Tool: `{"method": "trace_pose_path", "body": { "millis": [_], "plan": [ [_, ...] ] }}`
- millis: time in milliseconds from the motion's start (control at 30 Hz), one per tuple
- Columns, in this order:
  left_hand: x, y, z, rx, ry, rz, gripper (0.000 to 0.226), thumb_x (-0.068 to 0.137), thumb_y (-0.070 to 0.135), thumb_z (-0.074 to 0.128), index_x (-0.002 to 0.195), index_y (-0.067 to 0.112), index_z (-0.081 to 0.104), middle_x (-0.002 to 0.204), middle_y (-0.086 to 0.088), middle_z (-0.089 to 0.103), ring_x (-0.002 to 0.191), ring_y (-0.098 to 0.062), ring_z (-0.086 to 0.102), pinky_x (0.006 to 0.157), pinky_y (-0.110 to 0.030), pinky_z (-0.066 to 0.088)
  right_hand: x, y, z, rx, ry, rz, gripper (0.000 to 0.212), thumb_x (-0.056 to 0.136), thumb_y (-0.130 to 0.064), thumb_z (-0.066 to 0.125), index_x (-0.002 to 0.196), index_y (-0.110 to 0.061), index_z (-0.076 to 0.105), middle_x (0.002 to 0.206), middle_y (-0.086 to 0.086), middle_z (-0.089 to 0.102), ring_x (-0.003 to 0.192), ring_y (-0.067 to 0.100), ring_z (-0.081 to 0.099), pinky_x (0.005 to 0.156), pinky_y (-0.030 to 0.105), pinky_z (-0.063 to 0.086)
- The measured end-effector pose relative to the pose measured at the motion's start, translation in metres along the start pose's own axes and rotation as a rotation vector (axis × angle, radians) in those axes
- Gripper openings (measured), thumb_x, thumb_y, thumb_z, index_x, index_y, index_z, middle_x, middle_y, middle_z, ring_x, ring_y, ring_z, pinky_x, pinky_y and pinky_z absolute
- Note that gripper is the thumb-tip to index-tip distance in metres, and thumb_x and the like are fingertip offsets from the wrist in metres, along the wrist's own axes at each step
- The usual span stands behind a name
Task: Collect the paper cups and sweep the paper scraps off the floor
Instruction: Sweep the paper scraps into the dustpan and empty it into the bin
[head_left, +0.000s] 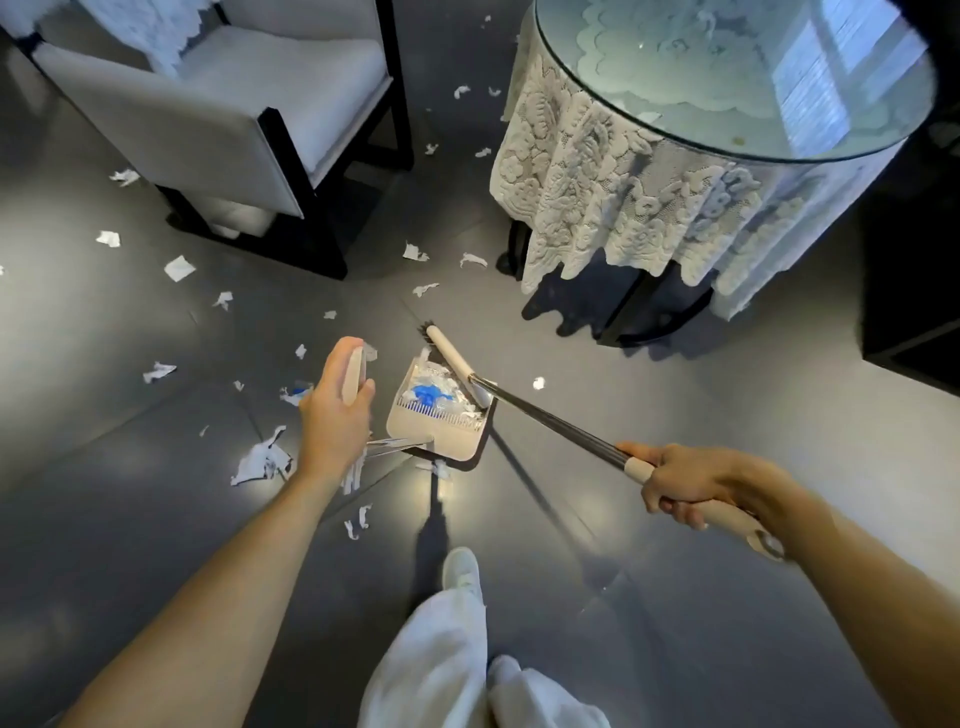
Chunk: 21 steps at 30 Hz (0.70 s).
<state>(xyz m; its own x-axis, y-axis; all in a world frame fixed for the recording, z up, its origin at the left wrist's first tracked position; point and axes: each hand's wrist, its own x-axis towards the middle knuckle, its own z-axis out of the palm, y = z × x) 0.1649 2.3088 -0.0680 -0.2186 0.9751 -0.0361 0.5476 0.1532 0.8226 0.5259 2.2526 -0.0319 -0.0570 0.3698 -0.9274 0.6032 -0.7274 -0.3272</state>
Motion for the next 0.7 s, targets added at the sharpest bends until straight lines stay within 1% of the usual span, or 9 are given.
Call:
{"method": "trace_pose_path", "body": {
  "millis": [133,233,300,333,367,433,500,600,700],
  "plan": [
    [-0.054,-0.023,-0.019,-0.001,0.035,-0.020,0.048,0.092,0.011,0.055,0.115,0.052,0.046,0.092,0.000,0.057,0.066,-0.027,0.053,0.065,-0.043,0.053,-0.020,0.031,0.033,0.053,-0.026,-0.028,0.079,0.087,0.010,0.047,0.146,-0.040,0.026,0.058,0.007,0.045,0.039,0.011,0.039,0.037,0.020,0.038],
    [-0.100,-0.039,-0.035,0.006,0.072,-0.037,0.047,0.089,0.013,0.054,0.117,0.051,0.048,0.082,-0.002,0.058,0.058,-0.025,0.053,0.060,-0.043,0.053,-0.034,0.053,0.061,0.130,-0.076,-0.057,0.069,0.090,0.007,0.048,0.141,-0.037,0.032,0.056,0.006,0.042,0.039,0.010,0.037,0.036,0.019,0.037],
    [-0.125,-0.048,-0.044,-0.008,0.082,-0.074,0.047,0.088,0.014,0.053,0.118,0.050,0.048,0.091,-0.012,0.062,0.065,-0.031,0.057,0.064,-0.045,0.053,-0.039,0.061,0.081,0.202,-0.090,-0.082,0.060,0.092,0.004,0.049,0.138,-0.032,0.037,0.057,0.005,0.038,0.038,0.009,0.036,0.035,0.018,0.034],
    [-0.138,-0.051,-0.050,-0.015,0.089,-0.094,0.047,0.088,0.015,0.054,0.119,0.051,0.048,0.098,-0.015,0.064,0.070,-0.033,0.059,0.068,-0.047,0.053,-0.040,0.064,0.091,0.237,-0.094,-0.090,0.056,0.093,0.003,0.049,0.137,-0.030,0.039,0.056,0.005,0.036,0.038,0.008,0.035,0.034,0.017,0.034],
    [-0.149,-0.055,-0.058,-0.019,0.098,-0.113,0.047,0.088,0.017,0.054,0.119,0.052,0.048,0.098,-0.016,0.064,0.069,-0.032,0.059,0.068,-0.048,0.053,-0.039,0.065,0.100,0.268,-0.101,-0.094,0.054,0.094,0.002,0.049,0.138,-0.028,0.039,0.055,0.004,0.035,0.038,0.008,0.034,0.034,0.017,0.034],
    [-0.170,-0.061,-0.075,-0.020,0.125,-0.147,0.046,0.086,0.024,0.055,0.115,0.059,0.048,0.075,-0.010,0.061,0.052,-0.023,0.053,0.057,-0.040,0.050,-0.036,0.066,0.115,0.332,-0.113,-0.084,0.055,0.095,0.001,0.049,0.141,-0.027,0.036,0.054,0.003,0.033,0.037,0.007,0.034,0.033,0.017,0.034],
    [-0.188,-0.066,-0.094,-0.013,0.148,-0.176,0.048,0.085,0.025,0.054,0.111,0.064,0.047,0.061,-0.002,0.052,0.045,-0.020,0.046,0.052,-0.037,0.047,-0.031,0.064,0.127,0.363,-0.108,-0.070,0.056,0.095,0.002,0.048,0.142,-0.027,0.035,0.054,0.003,0.033,0.036,0.007,0.034,0.033,0.016,0.034],
    [-0.210,-0.073,-0.123,-0.017,0.150,-0.207,0.047,0.083,0.024,0.053,0.105,0.065,0.047,0.054,-0.002,0.047,0.043,-0.022,0.042,0.046,-0.028,0.042,-0.021,0.056,0.138,0.328,-0.073,-0.052,0.052,0.094,0.005,0.047,0.136,-0.024,0.038,0.048,0.002,0.037,0.035,0.007,0.035,0.032,0.016,0.034],
    [-0.229,-0.082,-0.152,-0.043,0.175,-0.251,0.052,0.088,0.010,0.056,0.102,0.059,0.051,0.056,-0.005,0.045,0.043,-0.021,0.038,0.042,-0.021,0.035,-0.007,0.043,0.147,0.130,-0.040,-0.064,0.038,0.093,0.003,0.049,0.127,-0.015,0.044,0.042,0.004,0.042,0.032,0.010,0.037,0.034,0.018,0.037]
  ]
}}
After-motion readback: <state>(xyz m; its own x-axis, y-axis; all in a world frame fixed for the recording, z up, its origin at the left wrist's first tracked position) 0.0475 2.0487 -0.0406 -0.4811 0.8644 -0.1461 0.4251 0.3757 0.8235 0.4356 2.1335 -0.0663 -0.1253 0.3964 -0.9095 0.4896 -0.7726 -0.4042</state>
